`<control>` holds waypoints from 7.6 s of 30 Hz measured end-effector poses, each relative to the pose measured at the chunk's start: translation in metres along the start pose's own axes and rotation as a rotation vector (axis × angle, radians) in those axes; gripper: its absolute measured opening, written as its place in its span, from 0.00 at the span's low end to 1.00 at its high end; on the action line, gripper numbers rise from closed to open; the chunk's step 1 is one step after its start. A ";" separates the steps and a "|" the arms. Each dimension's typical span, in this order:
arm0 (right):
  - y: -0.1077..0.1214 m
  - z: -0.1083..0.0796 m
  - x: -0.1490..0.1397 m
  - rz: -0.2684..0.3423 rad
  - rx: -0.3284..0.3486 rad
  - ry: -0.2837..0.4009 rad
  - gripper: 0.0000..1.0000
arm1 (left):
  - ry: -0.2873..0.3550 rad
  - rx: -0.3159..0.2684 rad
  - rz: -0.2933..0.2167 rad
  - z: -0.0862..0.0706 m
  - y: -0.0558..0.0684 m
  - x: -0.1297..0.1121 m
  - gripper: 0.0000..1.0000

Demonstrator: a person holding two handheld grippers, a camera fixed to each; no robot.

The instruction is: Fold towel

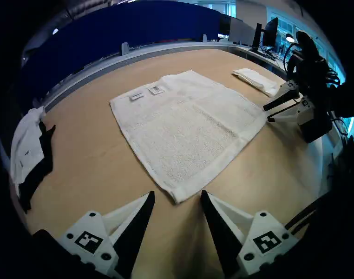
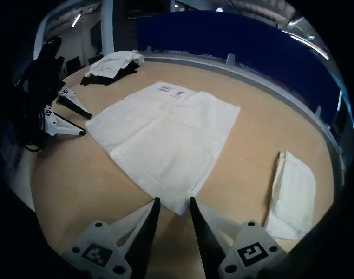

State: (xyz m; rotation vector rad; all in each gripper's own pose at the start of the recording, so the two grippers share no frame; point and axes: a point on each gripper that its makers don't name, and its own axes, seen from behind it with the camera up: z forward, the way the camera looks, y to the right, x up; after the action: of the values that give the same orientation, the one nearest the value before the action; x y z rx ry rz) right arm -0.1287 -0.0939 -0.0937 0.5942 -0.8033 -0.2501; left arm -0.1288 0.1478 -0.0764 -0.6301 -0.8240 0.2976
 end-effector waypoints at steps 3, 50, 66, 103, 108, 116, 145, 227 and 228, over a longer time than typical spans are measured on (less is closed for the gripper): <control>-0.001 0.000 -0.002 -0.001 0.004 -0.008 0.47 | -0.003 -0.001 0.001 0.000 0.000 0.000 0.73; 0.004 -0.008 0.010 -0.016 -0.013 0.003 0.14 | -0.035 0.020 0.002 -0.012 -0.001 0.004 0.08; 0.009 -0.039 0.061 0.002 -0.031 0.088 0.14 | 0.014 0.043 -0.068 -0.042 -0.005 0.039 0.08; 0.000 -0.104 0.115 0.004 -0.027 0.150 0.14 | 0.043 0.058 -0.157 -0.112 -0.002 0.082 0.08; 0.003 -0.097 0.117 0.013 -0.029 0.148 0.14 | 0.029 0.061 -0.186 -0.105 -0.005 0.082 0.07; 0.018 -0.078 0.113 0.035 -0.039 0.123 0.14 | 0.014 0.066 -0.250 -0.085 -0.014 0.089 0.08; 0.079 0.017 0.103 0.113 -0.059 -0.005 0.14 | -0.068 0.042 -0.297 0.017 -0.055 0.096 0.08; 0.056 0.004 0.043 0.107 -0.055 -0.110 1.00 | -0.075 0.181 -0.412 -0.059 -0.056 0.005 0.93; 0.055 0.004 0.042 0.103 -0.051 -0.113 1.00 | -0.074 0.184 -0.412 -0.060 -0.057 0.004 0.93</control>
State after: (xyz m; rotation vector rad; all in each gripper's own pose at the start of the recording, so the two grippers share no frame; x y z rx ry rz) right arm -0.1037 -0.0692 -0.0341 0.4928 -0.9310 -0.2108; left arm -0.0802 0.0813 -0.0690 -0.2680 -0.9632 0.0203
